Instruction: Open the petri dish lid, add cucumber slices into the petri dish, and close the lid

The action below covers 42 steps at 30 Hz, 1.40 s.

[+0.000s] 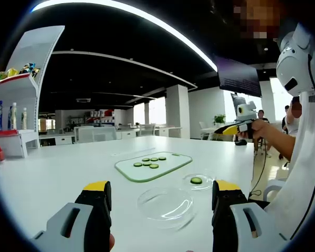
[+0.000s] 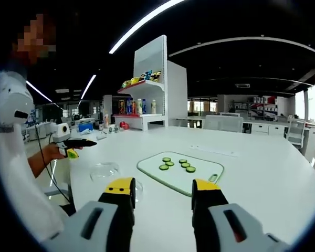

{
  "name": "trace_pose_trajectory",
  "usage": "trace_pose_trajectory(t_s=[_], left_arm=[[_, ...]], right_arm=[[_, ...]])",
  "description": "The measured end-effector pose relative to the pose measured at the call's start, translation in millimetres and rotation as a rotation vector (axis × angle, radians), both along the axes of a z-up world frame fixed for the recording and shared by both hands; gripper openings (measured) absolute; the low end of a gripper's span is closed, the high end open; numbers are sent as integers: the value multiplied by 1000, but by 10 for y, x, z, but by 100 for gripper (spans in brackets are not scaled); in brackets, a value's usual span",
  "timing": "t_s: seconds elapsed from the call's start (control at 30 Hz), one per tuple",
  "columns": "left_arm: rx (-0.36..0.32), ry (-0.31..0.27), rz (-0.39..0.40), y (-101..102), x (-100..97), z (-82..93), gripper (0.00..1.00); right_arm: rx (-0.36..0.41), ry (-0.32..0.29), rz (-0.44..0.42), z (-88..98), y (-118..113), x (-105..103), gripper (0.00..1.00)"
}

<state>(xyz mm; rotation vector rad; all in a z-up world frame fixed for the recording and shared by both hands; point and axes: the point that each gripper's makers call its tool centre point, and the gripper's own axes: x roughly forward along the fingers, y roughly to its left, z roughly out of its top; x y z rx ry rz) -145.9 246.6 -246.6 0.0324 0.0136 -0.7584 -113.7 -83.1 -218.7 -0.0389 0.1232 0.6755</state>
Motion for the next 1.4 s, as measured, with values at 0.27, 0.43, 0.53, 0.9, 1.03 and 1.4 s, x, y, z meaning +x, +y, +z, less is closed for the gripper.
trace_pose_trajectory(t_s=[0.27, 0.43, 0.53, 0.9, 1.03, 1.4], left_arm=[[0, -5, 6, 26, 3, 16, 79], [4, -5, 10, 45, -10, 14, 79], [6, -4, 11, 54, -19, 13, 79], [6, -9, 18, 78, -22, 34, 79], [6, -11, 20, 87, -17, 47, 79], [8, -16, 21, 93, -29, 63, 79]], right_arm=[[10, -35, -12, 1, -136, -125, 47], [12, -49, -31, -60, -283, -209, 49], [10, -48, -41, -94, -354, -263, 50], [11, -75, -43, -171, -482, -451, 53], [21, -78, -42, -172, -476, -493, 54], [36, -81, -42, -145, -477, -564, 57]])
